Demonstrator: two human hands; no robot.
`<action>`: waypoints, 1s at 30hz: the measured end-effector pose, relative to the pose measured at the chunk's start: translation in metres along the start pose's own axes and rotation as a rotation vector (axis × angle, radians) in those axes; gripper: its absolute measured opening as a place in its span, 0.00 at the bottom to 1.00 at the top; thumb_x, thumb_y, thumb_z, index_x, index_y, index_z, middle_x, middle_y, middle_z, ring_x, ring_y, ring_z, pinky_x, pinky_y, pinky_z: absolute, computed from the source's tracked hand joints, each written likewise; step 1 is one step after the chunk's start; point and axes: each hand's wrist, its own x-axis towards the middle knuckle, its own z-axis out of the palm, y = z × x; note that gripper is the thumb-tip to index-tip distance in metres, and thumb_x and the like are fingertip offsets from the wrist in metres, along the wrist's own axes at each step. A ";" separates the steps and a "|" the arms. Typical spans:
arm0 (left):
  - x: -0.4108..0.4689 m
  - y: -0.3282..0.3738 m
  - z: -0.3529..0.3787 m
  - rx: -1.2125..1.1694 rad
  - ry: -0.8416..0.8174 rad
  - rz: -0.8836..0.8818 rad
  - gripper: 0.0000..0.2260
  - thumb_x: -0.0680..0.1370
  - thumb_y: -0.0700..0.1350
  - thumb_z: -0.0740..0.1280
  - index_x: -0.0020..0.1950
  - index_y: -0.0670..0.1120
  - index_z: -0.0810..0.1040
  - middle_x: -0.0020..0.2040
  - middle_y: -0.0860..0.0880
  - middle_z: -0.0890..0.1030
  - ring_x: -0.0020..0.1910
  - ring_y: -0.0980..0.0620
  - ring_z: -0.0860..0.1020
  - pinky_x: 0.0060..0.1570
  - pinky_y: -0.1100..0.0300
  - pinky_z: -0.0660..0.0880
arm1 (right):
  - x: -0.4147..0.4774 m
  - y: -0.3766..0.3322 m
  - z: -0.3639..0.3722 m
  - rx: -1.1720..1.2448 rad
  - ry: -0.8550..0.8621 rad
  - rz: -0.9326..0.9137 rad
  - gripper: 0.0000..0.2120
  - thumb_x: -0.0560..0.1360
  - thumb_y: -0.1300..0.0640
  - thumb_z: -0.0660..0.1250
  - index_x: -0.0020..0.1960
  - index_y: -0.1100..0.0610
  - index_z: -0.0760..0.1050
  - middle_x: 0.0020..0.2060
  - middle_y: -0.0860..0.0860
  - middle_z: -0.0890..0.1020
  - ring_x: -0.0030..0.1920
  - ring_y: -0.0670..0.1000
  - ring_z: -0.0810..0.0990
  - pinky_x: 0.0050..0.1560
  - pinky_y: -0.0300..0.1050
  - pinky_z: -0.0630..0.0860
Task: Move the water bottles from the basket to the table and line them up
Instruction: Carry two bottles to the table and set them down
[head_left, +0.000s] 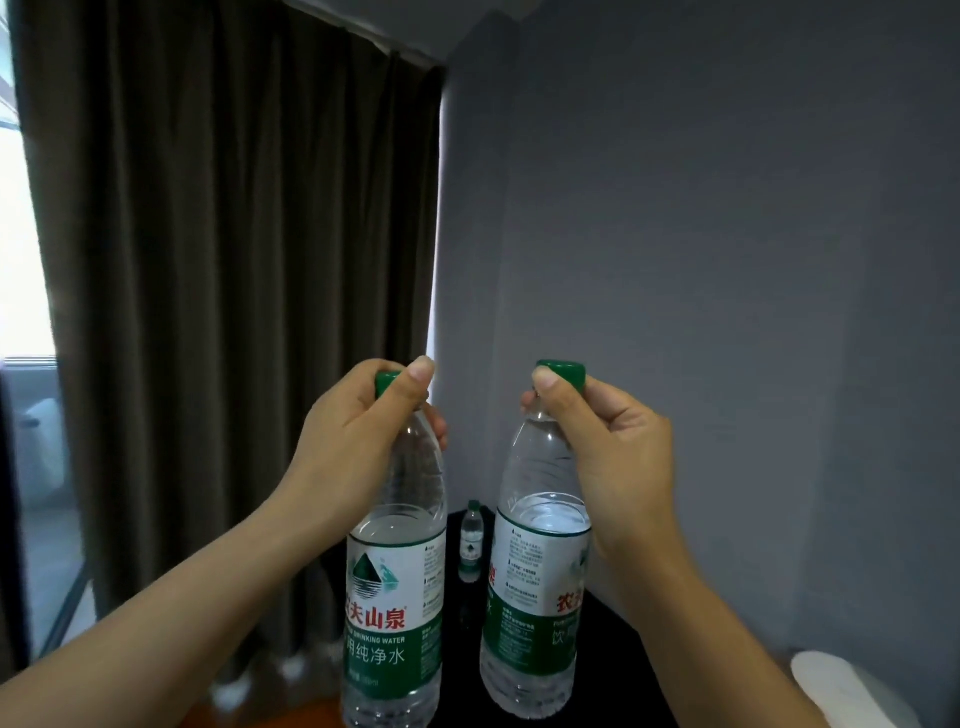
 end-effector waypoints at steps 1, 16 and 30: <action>0.009 -0.010 0.001 -0.014 -0.007 -0.006 0.18 0.72 0.63 0.62 0.42 0.48 0.76 0.36 0.47 0.84 0.38 0.48 0.84 0.46 0.46 0.79 | 0.008 0.010 0.002 -0.007 0.010 -0.001 0.09 0.69 0.49 0.74 0.43 0.54 0.85 0.37 0.51 0.86 0.37 0.45 0.82 0.43 0.40 0.80; 0.146 -0.160 0.040 -0.022 -0.042 -0.054 0.18 0.72 0.62 0.63 0.44 0.47 0.77 0.37 0.48 0.84 0.39 0.48 0.84 0.46 0.48 0.79 | 0.143 0.157 0.024 -0.085 0.009 -0.026 0.08 0.70 0.53 0.73 0.44 0.56 0.85 0.34 0.47 0.86 0.34 0.40 0.82 0.33 0.30 0.75; 0.249 -0.327 0.054 -0.062 -0.180 -0.127 0.18 0.73 0.59 0.61 0.46 0.45 0.77 0.38 0.51 0.85 0.34 0.56 0.82 0.38 0.60 0.75 | 0.217 0.309 0.050 -0.205 0.114 0.084 0.09 0.70 0.53 0.74 0.48 0.55 0.85 0.39 0.49 0.87 0.40 0.47 0.85 0.41 0.37 0.79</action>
